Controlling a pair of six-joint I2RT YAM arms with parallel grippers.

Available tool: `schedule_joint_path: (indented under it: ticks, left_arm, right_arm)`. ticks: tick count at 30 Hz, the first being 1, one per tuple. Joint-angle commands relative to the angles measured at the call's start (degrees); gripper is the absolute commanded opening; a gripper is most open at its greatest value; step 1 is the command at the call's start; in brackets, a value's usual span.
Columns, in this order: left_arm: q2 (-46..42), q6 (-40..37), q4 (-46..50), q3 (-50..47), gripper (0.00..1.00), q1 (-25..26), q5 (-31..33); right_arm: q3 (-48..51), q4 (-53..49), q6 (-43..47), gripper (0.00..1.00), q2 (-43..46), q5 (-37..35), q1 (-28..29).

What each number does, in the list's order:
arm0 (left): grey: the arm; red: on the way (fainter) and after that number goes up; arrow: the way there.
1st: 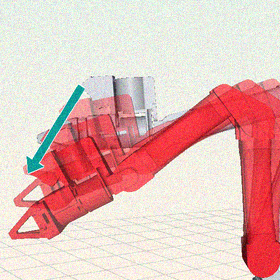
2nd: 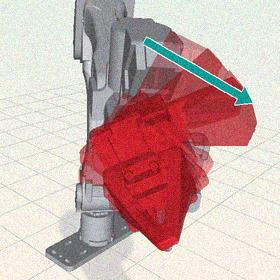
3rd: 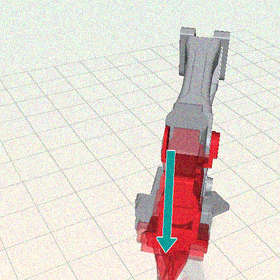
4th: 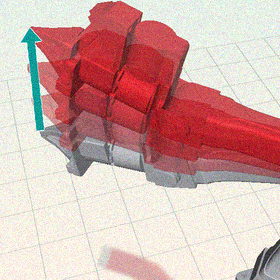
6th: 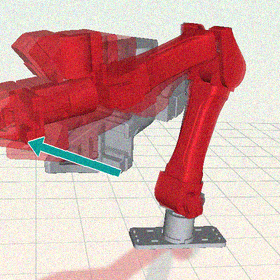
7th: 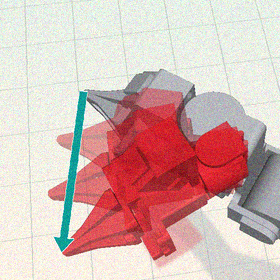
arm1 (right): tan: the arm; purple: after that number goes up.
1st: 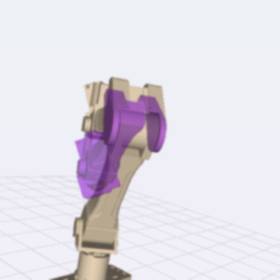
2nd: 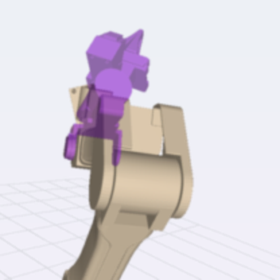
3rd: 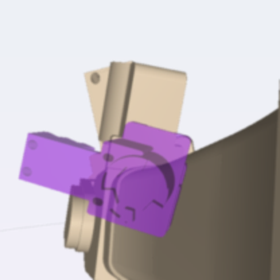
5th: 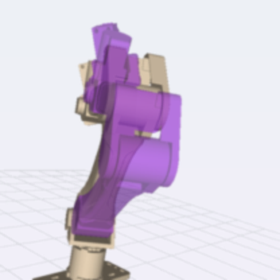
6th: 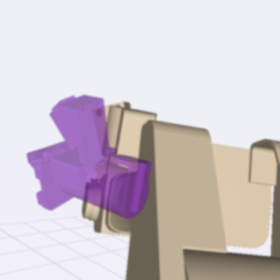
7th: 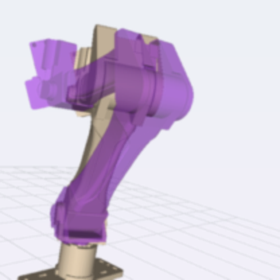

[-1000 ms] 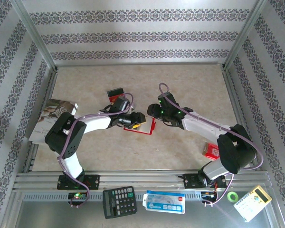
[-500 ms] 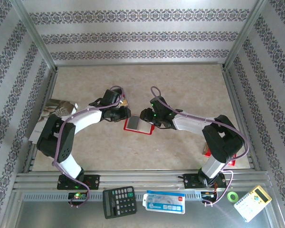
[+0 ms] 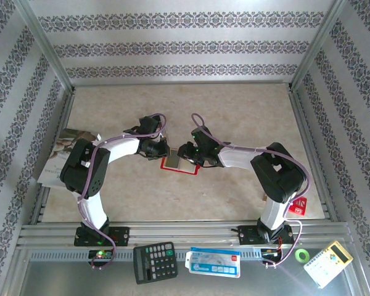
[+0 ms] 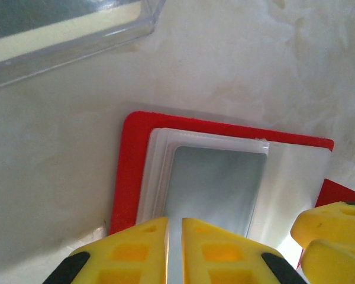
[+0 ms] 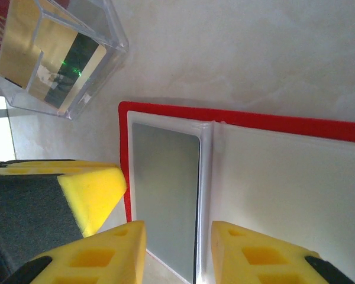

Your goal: Take the credit cards out of the card holder

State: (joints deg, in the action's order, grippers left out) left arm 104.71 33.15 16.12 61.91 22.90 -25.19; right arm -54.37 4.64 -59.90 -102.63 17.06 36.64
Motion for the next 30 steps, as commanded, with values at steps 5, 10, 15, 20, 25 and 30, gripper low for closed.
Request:
schedule_joint_path:
  ticks: [5, 10, 15, 20, 25, 30]
  left_arm:
    - [1.2, -1.4, 2.4, 0.6, 0.15, 0.1, 0.1]
    - [1.3, -1.2, 2.8, 0.0, 0.15, 0.5, 0.5]
    - [1.8, -0.5, 2.6, -0.7, 0.14, 0.5, 0.0]
    - [2.2, 0.6, 2.1, -1.2, 0.14, 1.0, -1.3]
    - [2.0, 1.2, 1.7, -1.6, 0.12, 1.0, -1.8]
    - [2.0, 1.3, 1.6, -1.5, 0.11, 1.1, -2.8]
  right_arm:
    - [-1.8, 1.5, -0.2, 0.36, -1.8, 2.0, 0.7]
    - [-2.3, 1.4, 0.2, 0.36, -2.7, 2.7, 0.6]
    - [-2.8, 1.4, 0.8, 0.35, -3.9, 3.5, 0.7]
    - [-3.1, 1.1, 1.6, 0.33, -4.8, 3.4, 0.8]
    - [-3.1, 0.8, 2.1, 0.32, -6.1, 3.4, 0.7]
    - [-3.9, 1.0, 2.5, 0.29, -7.4, 4.9, 0.9]
